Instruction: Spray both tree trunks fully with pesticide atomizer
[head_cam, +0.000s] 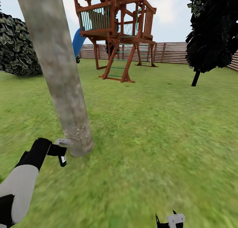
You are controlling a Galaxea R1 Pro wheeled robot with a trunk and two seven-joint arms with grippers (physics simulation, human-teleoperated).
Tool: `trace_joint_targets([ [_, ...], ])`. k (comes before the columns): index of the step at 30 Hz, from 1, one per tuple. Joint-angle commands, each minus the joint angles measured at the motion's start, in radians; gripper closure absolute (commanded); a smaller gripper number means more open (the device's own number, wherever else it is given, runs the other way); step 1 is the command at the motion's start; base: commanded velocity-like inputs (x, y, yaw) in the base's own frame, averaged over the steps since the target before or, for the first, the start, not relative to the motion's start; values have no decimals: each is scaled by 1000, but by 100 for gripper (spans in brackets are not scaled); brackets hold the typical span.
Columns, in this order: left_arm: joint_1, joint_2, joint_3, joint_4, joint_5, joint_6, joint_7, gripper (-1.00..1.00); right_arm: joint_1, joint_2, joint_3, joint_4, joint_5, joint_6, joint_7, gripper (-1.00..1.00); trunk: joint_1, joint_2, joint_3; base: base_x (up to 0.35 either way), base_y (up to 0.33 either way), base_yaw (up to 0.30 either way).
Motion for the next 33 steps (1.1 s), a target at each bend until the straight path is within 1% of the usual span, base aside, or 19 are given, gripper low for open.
trace_joint_targets([
  [1, 0, 2, 0, -8, 1, 1, 0, 100, 0, 0, 0, 0, 0, 0, 0, -100, 0, 0, 0, -122, 101, 0],
  [3, 0, -1, 0, -19, 3, 2, 0, 100, 0, 0, 0, 0, 0, 0, 0, -100, 0, 0, 0, -21, 18, 0],
  [4, -35, -16, -1, -34, 8, 58, -1, 100, 0, 0, 0, 0, 0, 0, 0, -100, 0, 0, 0, -1, 1, 0],
  [6, -70, -12, -8, -38, 9, 96, -5, 100, 0, 0, 0, 0, 0, 0, 0, -100, 0, 0, 0, 0, 0, 0],
  [8, -83, 2, -15, -39, 4, 103, -6, 100, 0, 0, 0, 0, 0, 0, 0, -100, 0, 0, 0, 0, 0, 0],
  [10, -96, 31, -16, -40, 3, 103, -6, 100, 0, 0, 0, 0, 0, 0, 0, -100, 0, 0, 0, 0, 0, 0],
  [12, -101, 71, -15, -40, 9, 105, -7, 100, 0, 0, 0, 0, 0, 0, 0, -100, 0, 0, 0, 0, 0, 0],
  [13, -101, 73, -16, -40, 10, 105, -7, 100, 0, 0, 0, 0, 0, 0, 0, -100, 0, 0, 0, 0, 0, 0],
  [14, -100, 68, -16, -40, 10, 105, -8, 100, 0, 0, 0, 0, 0, 0, 0, -100, 0, 0, 0, 0, 0, 0],
  [15, -101, 38, -17, -41, 11, 105, -8, 100, 0, 0, 0, 0, 0, 0, 0, -100, 0, 0, 0, 0, 0, 0],
  [17, -107, 0, -30, -43, 11, 107, -8, 100, 0, 0, 0, 0, 0, 0, 0, -100, 0, 0, 0, 0, 0, 0],
  [18, -120, -4, -33, -43, 13, 115, -8, 100, 0, 0, 0, 0, 0, 0, 0, -100, 0, 0, 0, 0, 0, 0],
  [21, -134, 6, -37, -43, 14, 149, -9, 100, 0, 0, 0, 0, 0, 0, 1, -100, 0, 0, 0, 0, 0, 0],
  [23, -139, 44, -36, -43, 13, 156, -9, 100, 0, 0, 0, 0, 0, 0, 1, -100, 0, 0, 0, 0, 0, 0],
  [25, -145, 66, -35, -43, 14, 157, -9, 100, 0, 0, 0, 0, 0, 0, 1, -100, 0, 0, 0, 0, 0, 0],
  [27, -157, 61, -37, -43, 13, 158, -34, 100, 0, 0, 0, 0, 0, 0, 1, -100, 0, 0, 0, 0, 0, 0],
  [29, -168, 45, -38, -45, 10, 159, -90, 100, 0, 0, 0, 0, 0, 0, 0, -100, 0, 0, 0, 0, 0, 0],
  [31, -186, 31, -39, -45, 8, 181, -106, 100, 0, 0, 0, 0, 0, 0, 1, -100, 0, 0, 0, 0, 0, 0],
  [33, -197, 27, -48, -68, 7, 198, -110, 100, 0, 0, 0, 0, 0, 0, 1, -100, 0, 0, 0, 0, 0, 0],
])
